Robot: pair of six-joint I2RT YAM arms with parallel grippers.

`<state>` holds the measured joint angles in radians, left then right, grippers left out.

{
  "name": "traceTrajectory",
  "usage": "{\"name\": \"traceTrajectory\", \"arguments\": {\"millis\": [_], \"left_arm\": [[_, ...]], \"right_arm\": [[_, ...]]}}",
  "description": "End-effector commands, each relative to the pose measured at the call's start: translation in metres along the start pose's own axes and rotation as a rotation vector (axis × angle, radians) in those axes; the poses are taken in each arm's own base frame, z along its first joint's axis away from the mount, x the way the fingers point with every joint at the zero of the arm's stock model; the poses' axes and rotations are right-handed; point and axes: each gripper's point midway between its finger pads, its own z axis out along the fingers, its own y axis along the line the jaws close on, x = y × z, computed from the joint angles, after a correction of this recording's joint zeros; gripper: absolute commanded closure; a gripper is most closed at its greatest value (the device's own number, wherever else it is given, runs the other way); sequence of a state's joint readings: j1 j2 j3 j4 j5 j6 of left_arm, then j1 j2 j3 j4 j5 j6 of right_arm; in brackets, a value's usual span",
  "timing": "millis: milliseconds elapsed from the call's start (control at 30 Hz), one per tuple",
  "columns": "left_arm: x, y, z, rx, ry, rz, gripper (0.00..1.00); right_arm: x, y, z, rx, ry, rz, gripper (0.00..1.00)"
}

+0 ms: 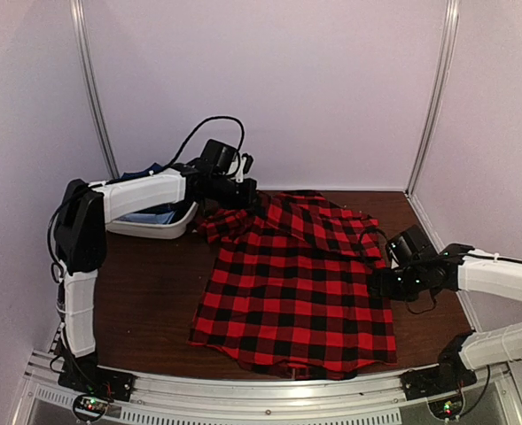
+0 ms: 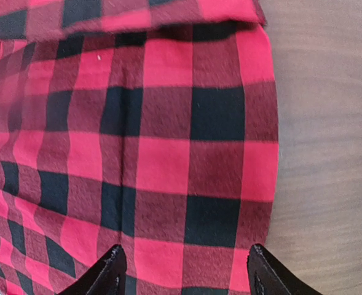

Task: Fold and stack the long sleeve shirts
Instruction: Pick up the sleeve from the center of the board, then pick up the corner of the shirt from the center of the board.

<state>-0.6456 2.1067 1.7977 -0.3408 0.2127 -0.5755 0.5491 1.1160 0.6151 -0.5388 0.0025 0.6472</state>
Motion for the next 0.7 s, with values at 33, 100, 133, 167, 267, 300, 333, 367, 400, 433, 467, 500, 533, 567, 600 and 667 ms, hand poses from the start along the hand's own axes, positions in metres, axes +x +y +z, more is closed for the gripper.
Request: {"name": "traceTrajectory", "arguments": {"millis": [33,100,133,167,267,300,333,367,400,433,467,500,533,567,600,667], "left_arm": [[-0.062,0.009,-0.045,-0.025,-0.146,0.032,1.0],[-0.073,0.015,-0.052,-0.031,-0.169,0.031,1.0],[-0.079,0.018,-0.056,-0.035,-0.182,0.031,1.0],[-0.085,0.022,-0.06,-0.037,-0.194,0.031,1.0],[-0.104,0.034,-0.072,-0.045,-0.234,0.024,1.0],[-0.111,0.039,-0.077,-0.05,-0.249,0.022,1.0],[-0.117,0.044,-0.081,-0.053,-0.264,0.019,1.0],[-0.122,0.049,-0.085,-0.054,-0.274,0.014,1.0],[-0.126,0.054,-0.088,-0.057,-0.285,0.01,1.0],[-0.13,0.059,-0.091,-0.059,-0.294,0.006,1.0],[-0.134,0.066,-0.094,-0.065,-0.302,0.0,1.0],[-0.136,0.07,-0.096,-0.066,-0.309,-0.004,1.0],[-0.139,0.073,-0.098,-0.065,-0.316,-0.005,1.0],[-0.14,0.075,-0.098,-0.063,-0.318,-0.006,1.0],[-0.141,0.077,-0.099,-0.062,-0.319,-0.007,1.0],[-0.142,0.08,-0.099,-0.062,-0.323,-0.009,1.0]], "right_arm": [[0.028,-0.007,-0.002,-0.017,0.086,0.052,0.31],[0.033,-0.01,-0.002,-0.013,0.1,0.058,0.31],[0.035,-0.01,-0.003,-0.014,0.107,0.06,0.31],[0.035,-0.01,-0.003,-0.012,0.111,0.062,0.31],[0.038,-0.007,-0.003,-0.019,0.129,0.071,0.31],[0.04,-0.007,-0.002,-0.017,0.136,0.07,0.31],[0.042,-0.007,-0.001,-0.014,0.144,0.069,0.31],[0.044,-0.007,0.0,-0.008,0.153,0.066,0.31],[0.046,-0.008,0.0,-0.002,0.163,0.064,0.31],[0.049,-0.008,0.0,0.001,0.171,0.061,0.31],[0.052,-0.007,0.0,0.003,0.182,0.058,0.31],[0.057,-0.006,0.0,0.007,0.195,0.05,0.31],[0.06,-0.005,0.0,0.009,0.204,0.048,0.32],[0.065,-0.005,-0.001,0.013,0.215,0.046,0.32],[0.069,-0.005,-0.002,0.019,0.226,0.045,0.32],[0.077,-0.005,-0.005,0.024,0.239,0.049,0.32]]}}
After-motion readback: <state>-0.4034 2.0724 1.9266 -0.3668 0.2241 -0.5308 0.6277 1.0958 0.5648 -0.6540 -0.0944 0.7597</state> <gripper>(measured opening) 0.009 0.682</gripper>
